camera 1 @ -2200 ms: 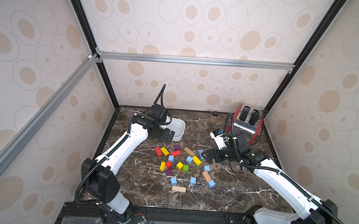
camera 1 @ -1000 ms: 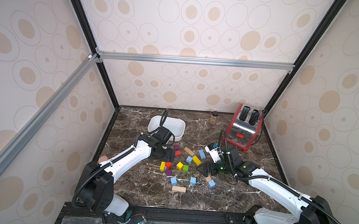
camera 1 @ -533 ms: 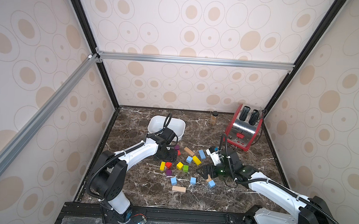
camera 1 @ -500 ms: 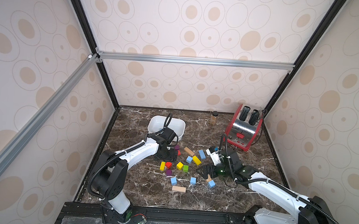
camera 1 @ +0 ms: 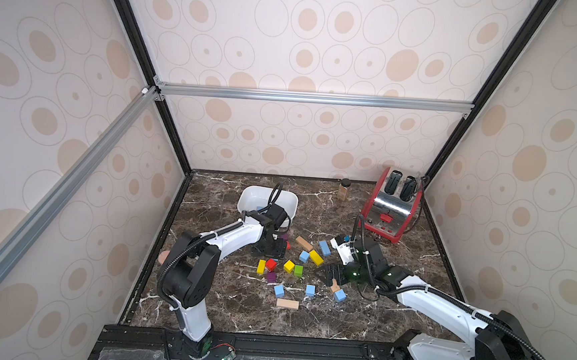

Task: Pick out the blue building blocks
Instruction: Pick up the building block from the center of the board.

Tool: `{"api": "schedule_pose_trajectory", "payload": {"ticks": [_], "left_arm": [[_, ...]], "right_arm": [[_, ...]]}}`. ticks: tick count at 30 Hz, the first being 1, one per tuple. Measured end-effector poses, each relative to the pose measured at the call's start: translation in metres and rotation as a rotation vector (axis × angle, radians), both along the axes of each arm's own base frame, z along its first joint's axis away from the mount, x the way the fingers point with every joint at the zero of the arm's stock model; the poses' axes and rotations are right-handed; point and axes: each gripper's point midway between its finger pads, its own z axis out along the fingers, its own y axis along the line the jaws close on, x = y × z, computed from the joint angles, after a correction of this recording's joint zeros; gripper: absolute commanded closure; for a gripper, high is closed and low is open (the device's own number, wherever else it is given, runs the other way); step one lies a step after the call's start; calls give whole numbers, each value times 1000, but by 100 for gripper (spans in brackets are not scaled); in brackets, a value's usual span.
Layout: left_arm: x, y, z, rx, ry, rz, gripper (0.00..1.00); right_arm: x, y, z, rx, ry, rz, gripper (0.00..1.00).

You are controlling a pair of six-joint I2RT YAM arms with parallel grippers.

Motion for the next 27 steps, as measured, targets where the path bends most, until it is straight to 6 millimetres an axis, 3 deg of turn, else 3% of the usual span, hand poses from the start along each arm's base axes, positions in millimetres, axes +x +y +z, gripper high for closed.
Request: {"api": "schedule_pose_trajectory", "payload": {"ticks": [27], "left_arm": [[8, -5, -19, 26, 40, -2, 50]], "right_arm": [[7, 3, -3, 9, -1, -16, 0]]}}
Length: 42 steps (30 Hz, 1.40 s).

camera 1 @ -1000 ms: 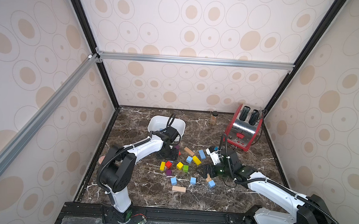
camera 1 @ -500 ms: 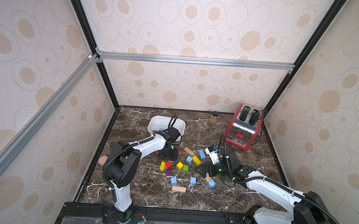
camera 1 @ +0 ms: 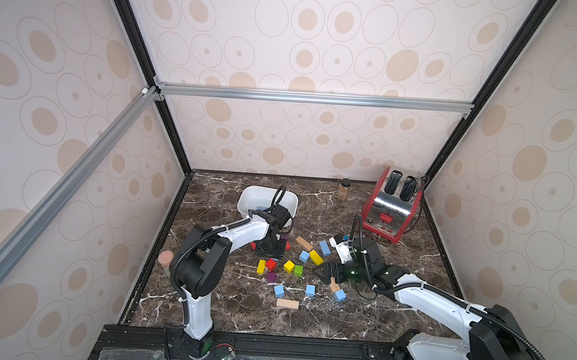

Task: Pick out the blue building blocks
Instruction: Pick up the building block from the center of the board.

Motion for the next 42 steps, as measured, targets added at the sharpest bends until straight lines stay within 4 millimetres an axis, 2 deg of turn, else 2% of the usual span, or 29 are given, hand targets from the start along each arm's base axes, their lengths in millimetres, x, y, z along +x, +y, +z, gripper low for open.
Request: {"api": "schedule_pose_trajectory", "payload": {"ticks": [9, 25, 37, 42], "left_arm": [[-1, 0, -3, 2, 8, 4, 62], [-2, -2, -5, 6, 14, 1, 70], [1, -3, -5, 3, 9, 1, 81], [1, -3, -5, 4, 9, 1, 94]], "right_arm": [[0, 0, 0, 1, 0, -1, 0], [1, 1, 1, 5, -6, -1, 0], [1, 1, 1, 5, -4, 0, 0], [0, 1, 1, 6, -3, 2, 0]]}}
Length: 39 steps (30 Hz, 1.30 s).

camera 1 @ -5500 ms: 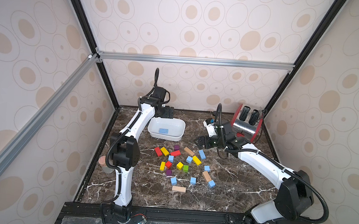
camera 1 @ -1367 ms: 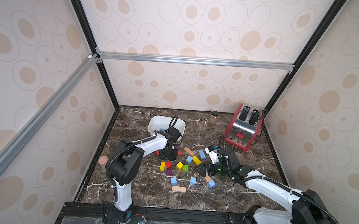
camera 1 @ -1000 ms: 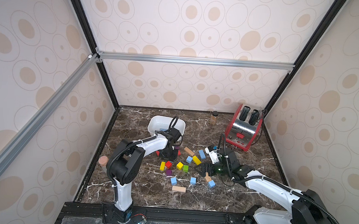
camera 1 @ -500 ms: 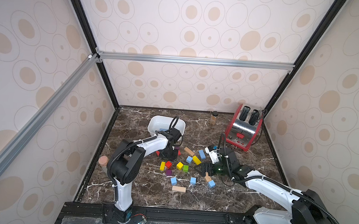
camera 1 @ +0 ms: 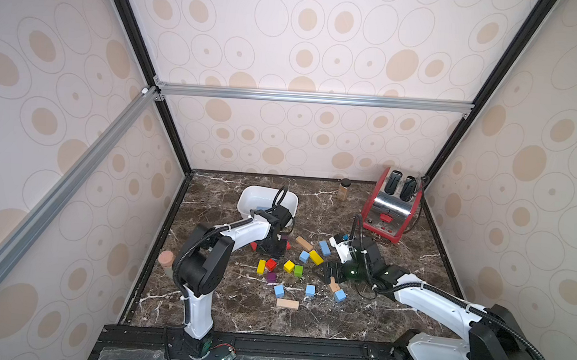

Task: Pick out the blue building blocks
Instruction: Pick up the building block from the center of the board, then place the building block in the storage box.

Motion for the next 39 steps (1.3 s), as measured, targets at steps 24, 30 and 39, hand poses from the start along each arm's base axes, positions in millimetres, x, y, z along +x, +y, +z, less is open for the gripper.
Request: {"api": "schedule_pose_trajectory", "payload": {"ticks": [24, 30, 39], "left_arm": [[14, 7, 74, -1, -169, -27, 100], [22, 11, 103, 9, -237, -27, 100], [47, 15, 153, 18, -368, -13, 100]], "right_arm": [[13, 16, 46, 39, -73, 54, 0], [21, 21, 72, 57, -120, 63, 0], [38, 33, 119, 71, -211, 91, 0]]}}
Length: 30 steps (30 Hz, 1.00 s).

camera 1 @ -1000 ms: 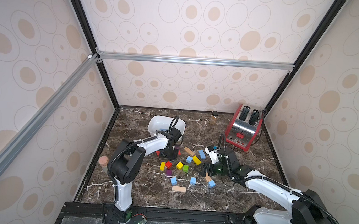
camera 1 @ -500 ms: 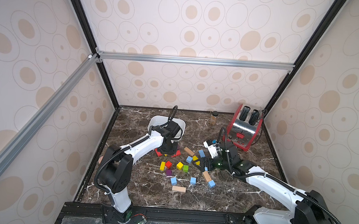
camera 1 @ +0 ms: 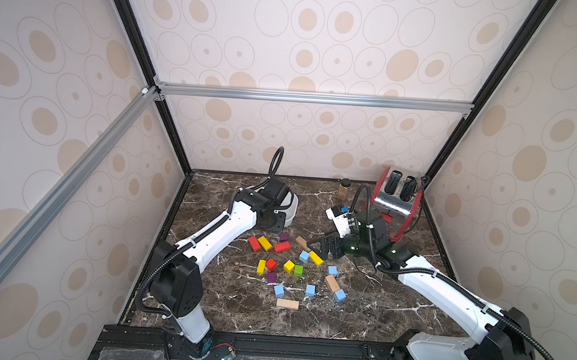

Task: Pick out the blue building blocks
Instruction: Place the building block in the storage box.

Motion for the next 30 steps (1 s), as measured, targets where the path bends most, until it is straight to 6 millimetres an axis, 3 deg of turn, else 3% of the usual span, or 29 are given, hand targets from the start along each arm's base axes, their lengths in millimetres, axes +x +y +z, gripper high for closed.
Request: {"api": "schedule_pose_trajectory", "payload": {"ticks": [4, 9, 17, 24, 30], "left_arm": [[14, 4, 20, -6, -49, 15, 100], [33, 14, 29, -1, -73, 39, 100], [66, 22, 24, 29, -78, 52, 100], [98, 21, 14, 56, -78, 49, 100], [121, 15, 0, 71, -66, 47, 100]], "right_arm": [[7, 7, 6, -8, 1, 15, 0], [18, 15, 11, -15, 14, 27, 0], [43, 21, 12, -29, 32, 7, 0], [68, 12, -5, -71, 74, -55, 0], [76, 9, -17, -81, 97, -75, 0]]}}
